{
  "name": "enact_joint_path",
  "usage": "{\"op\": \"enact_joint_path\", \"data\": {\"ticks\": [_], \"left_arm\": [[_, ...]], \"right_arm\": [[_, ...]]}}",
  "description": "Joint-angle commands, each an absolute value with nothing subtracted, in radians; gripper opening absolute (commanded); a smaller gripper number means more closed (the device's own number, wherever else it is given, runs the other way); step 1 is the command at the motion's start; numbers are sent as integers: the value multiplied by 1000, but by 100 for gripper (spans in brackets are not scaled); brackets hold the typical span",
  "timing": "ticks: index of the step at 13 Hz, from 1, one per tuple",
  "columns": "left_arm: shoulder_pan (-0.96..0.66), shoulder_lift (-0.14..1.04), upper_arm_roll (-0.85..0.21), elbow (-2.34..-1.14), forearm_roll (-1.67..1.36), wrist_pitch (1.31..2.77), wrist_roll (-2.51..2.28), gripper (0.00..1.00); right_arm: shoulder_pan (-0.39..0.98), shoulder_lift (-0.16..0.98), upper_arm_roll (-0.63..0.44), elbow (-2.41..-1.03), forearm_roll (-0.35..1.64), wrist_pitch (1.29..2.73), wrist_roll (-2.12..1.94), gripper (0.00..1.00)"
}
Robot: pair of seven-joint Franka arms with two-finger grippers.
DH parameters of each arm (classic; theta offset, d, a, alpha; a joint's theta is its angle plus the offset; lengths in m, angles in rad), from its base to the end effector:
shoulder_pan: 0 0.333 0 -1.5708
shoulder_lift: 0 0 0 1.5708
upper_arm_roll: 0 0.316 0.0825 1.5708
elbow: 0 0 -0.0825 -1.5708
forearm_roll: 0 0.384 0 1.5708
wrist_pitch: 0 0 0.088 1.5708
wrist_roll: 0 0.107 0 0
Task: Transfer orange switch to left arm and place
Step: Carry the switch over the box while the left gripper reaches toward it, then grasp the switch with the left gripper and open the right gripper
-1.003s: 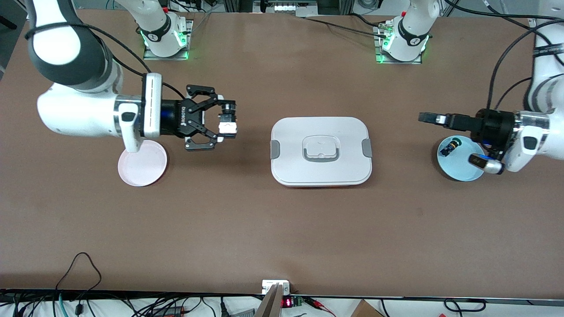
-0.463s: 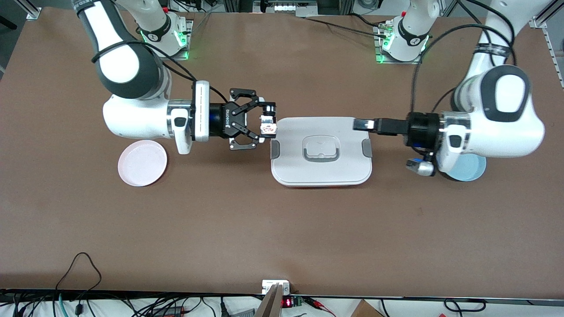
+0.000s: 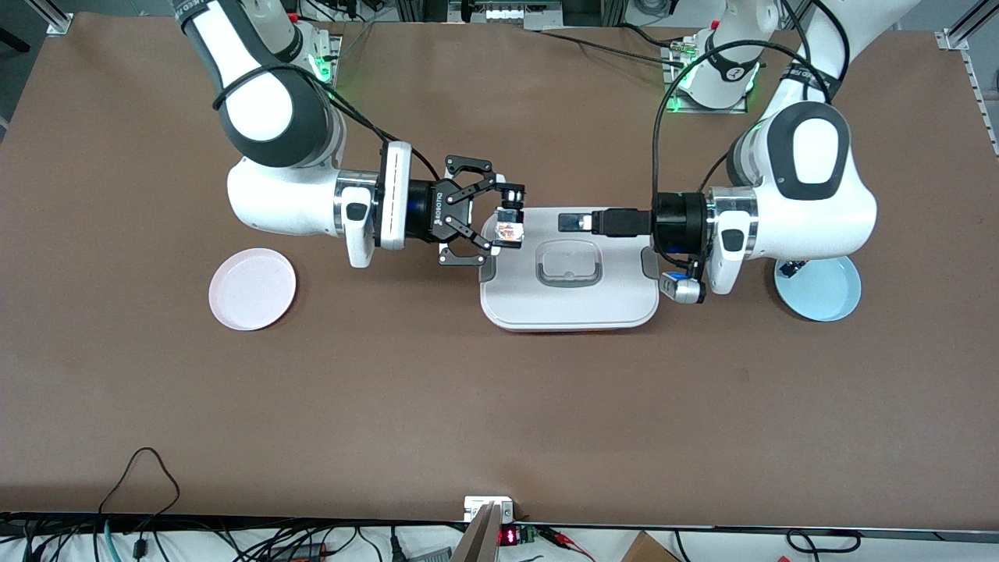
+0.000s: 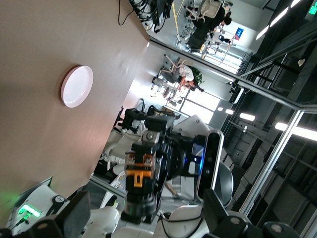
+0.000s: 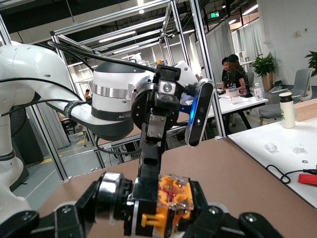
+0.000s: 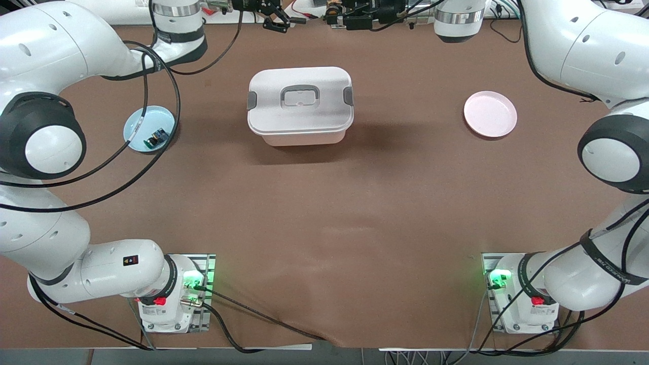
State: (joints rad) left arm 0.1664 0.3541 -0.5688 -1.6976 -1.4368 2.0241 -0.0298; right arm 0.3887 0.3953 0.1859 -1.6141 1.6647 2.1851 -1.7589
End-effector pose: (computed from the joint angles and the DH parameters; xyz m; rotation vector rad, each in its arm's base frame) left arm 0.6101 -0.2729 0.4745 1.6642 0.3589 -0.3406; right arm 0.5800 0.3968 0.4575 -1.4358 -1.0657 -0.9921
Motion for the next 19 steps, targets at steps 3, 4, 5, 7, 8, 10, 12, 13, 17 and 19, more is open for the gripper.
{"op": "enact_joint_path", "data": {"ticks": [3,4,5,7,8,10,12,13,17,19], "left_arm": [[112,376,-575,-1684,-1474,2126,-12,100],[112,376,-575,-1686,-1480,2126,-12,98],[112,376,-575,-1686,-1491,2126,-11,93],[112,374,-575,-1684,-1494,2125,-15,90],[112,373,-577,-1686,-1494,2125,-23,91],[112,365,-581,-1689,-1494,2125,-40,92],[107,357,-583,-1695,-1494,2123,-48,92],[107,351,-583,-1698,-1493,2118,-51,92],[107,319,-594,-1732,-1493,2115,-74,87],[107,307,-595,-1752,-1491,2114,-72,86]], "right_arm": [[411,410,190,-1569,1681,2218,-1773,11],[411,410,190,-1568,1680,2220,-1775,11],[411,410,190,-1568,1678,2220,-1776,11],[417,410,190,-1568,1677,2220,-1776,11],[417,410,190,-1568,1677,2220,-1776,12],[419,410,190,-1569,1675,2220,-1776,12],[423,410,190,-1569,1669,2220,-1776,12],[423,411,190,-1569,1669,2221,-1776,12],[433,411,190,-1569,1669,2247,-1776,12],[437,410,190,-1569,1669,2250,-1776,12]]}}
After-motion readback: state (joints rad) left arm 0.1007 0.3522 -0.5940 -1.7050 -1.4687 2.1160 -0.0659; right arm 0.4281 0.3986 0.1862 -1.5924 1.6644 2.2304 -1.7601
